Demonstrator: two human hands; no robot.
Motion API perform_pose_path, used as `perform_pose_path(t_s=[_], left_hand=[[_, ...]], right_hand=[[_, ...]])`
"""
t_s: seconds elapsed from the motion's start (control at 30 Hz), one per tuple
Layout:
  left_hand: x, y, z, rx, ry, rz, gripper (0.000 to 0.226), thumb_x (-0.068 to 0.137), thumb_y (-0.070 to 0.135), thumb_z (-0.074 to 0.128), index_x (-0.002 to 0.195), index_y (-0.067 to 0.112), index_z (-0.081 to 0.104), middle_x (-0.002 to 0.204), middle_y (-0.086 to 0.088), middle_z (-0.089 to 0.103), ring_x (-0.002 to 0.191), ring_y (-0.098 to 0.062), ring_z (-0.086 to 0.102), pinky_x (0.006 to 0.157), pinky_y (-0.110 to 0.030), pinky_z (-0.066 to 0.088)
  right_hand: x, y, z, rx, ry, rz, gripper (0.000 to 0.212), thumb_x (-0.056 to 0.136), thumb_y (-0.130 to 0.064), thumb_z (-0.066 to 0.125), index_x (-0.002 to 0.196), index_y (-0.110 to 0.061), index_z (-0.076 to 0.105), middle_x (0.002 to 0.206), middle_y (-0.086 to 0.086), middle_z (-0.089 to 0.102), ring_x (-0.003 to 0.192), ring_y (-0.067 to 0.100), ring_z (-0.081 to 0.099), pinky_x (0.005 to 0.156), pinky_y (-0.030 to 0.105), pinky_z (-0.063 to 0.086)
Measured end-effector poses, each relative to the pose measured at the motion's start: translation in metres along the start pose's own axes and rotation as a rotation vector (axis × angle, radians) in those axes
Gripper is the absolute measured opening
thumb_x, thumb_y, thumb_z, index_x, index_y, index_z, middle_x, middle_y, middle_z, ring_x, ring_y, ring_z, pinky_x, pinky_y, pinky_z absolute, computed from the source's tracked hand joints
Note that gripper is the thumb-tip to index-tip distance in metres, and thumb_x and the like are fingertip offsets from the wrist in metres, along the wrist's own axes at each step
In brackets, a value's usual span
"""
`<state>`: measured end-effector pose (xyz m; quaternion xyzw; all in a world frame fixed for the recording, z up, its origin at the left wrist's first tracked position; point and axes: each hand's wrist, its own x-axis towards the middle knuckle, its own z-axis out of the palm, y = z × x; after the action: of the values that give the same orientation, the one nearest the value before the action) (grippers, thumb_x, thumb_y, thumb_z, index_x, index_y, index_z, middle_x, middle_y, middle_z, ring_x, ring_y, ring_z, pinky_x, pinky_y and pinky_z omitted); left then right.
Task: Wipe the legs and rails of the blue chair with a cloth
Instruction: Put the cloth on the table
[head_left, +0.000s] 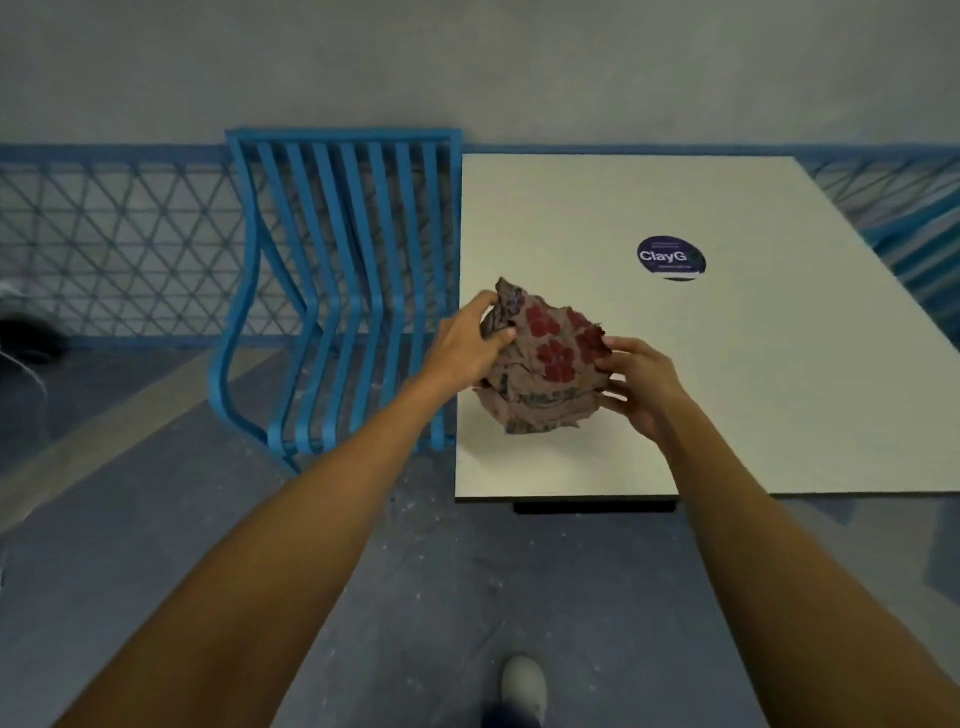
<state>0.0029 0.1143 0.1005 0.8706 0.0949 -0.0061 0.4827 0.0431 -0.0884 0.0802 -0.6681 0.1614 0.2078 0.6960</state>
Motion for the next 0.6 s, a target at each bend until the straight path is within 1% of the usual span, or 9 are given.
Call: perform_pose_path(t_s=[0.07, 0.17, 0.3, 0.33, 0.4, 0.47, 0.6], left_hand=[[0.006, -0.014, 0.015, -0.027, 0.003, -0.100, 0.032, 0.093, 0.023, 0.060, 0.123, 0.020, 0.049, 0.112, -0.004, 0.061, 0.105, -0.026, 0.061, 0.084, -0.035, 0.053], [0.015, -0.032, 0.036, -0.072, -0.028, -0.232, 0.037, 0.092, 0.016, 0.061, 0.126, 0.020, 0.048, 0.119, -0.010, 0.062, 0.105, -0.028, 0.061, 0.088, -0.041, 0.054], [0.026, -0.052, 0.059, -0.078, -0.077, -0.285, 0.035, 0.090, 0.008, 0.060, 0.120, 0.022, 0.049, 0.114, -0.012, 0.063, 0.101, -0.029, 0.062, 0.086, -0.048, 0.054], [0.027, -0.054, 0.063, -0.068, -0.086, -0.284, 0.036, 0.090, 0.007, 0.061, 0.120, 0.022, 0.049, 0.111, -0.011, 0.064, 0.099, -0.029, 0.063, 0.084, -0.047, 0.055], [0.031, -0.053, 0.070, -0.032, -0.089, -0.274, 0.041, 0.089, 0.004, 0.060, 0.124, 0.021, 0.049, 0.098, -0.011, 0.064, 0.090, -0.027, 0.062, 0.076, -0.037, 0.054], [0.033, -0.057, 0.077, 0.025, -0.075, -0.269, 0.043, 0.087, 0.000, 0.059, 0.125, 0.018, 0.049, 0.087, -0.007, 0.060, 0.082, -0.023, 0.059, 0.068, -0.027, 0.047], [0.036, -0.066, 0.087, 0.089, -0.059, -0.302, 0.042, 0.088, 0.000, 0.057, 0.127, 0.014, 0.048, 0.090, -0.007, 0.056, 0.082, -0.019, 0.054, 0.064, -0.022, 0.041]], right_hand=[[0.009, 0.006, -0.007, -0.069, 0.002, 0.007, 0.029, 0.086, 0.005, 0.052, 0.100, -0.017, 0.064, 0.085, 0.007, 0.063, 0.069, 0.021, 0.059, 0.057, 0.029, 0.051], [0.021, 0.017, -0.018, -0.116, 0.014, -0.008, 0.030, 0.086, 0.007, 0.052, 0.103, -0.014, 0.066, 0.089, 0.006, 0.065, 0.072, 0.021, 0.061, 0.059, 0.029, 0.051], [0.038, 0.025, -0.032, -0.150, 0.031, -0.022, 0.031, 0.086, 0.008, 0.051, 0.104, -0.013, 0.067, 0.089, 0.006, 0.064, 0.075, 0.020, 0.061, 0.059, 0.028, 0.051], [0.042, 0.028, -0.035, -0.158, 0.048, -0.015, 0.032, 0.086, 0.008, 0.050, 0.103, -0.012, 0.067, 0.090, 0.007, 0.065, 0.075, 0.021, 0.061, 0.058, 0.028, 0.052], [0.052, 0.032, -0.040, -0.179, 0.081, -0.006, 0.033, 0.086, 0.009, 0.048, 0.101, -0.013, 0.068, 0.089, 0.009, 0.065, 0.075, 0.022, 0.061, 0.058, 0.029, 0.053], [0.058, 0.035, -0.042, -0.224, 0.098, -0.007, 0.033, 0.085, 0.009, 0.048, 0.098, -0.014, 0.068, 0.088, 0.011, 0.065, 0.075, 0.023, 0.061, 0.057, 0.029, 0.053], [0.064, 0.039, -0.041, -0.293, 0.108, -0.018, 0.033, 0.084, 0.011, 0.047, 0.097, -0.012, 0.067, 0.095, 0.015, 0.064, 0.076, 0.024, 0.061, 0.060, 0.032, 0.056]])
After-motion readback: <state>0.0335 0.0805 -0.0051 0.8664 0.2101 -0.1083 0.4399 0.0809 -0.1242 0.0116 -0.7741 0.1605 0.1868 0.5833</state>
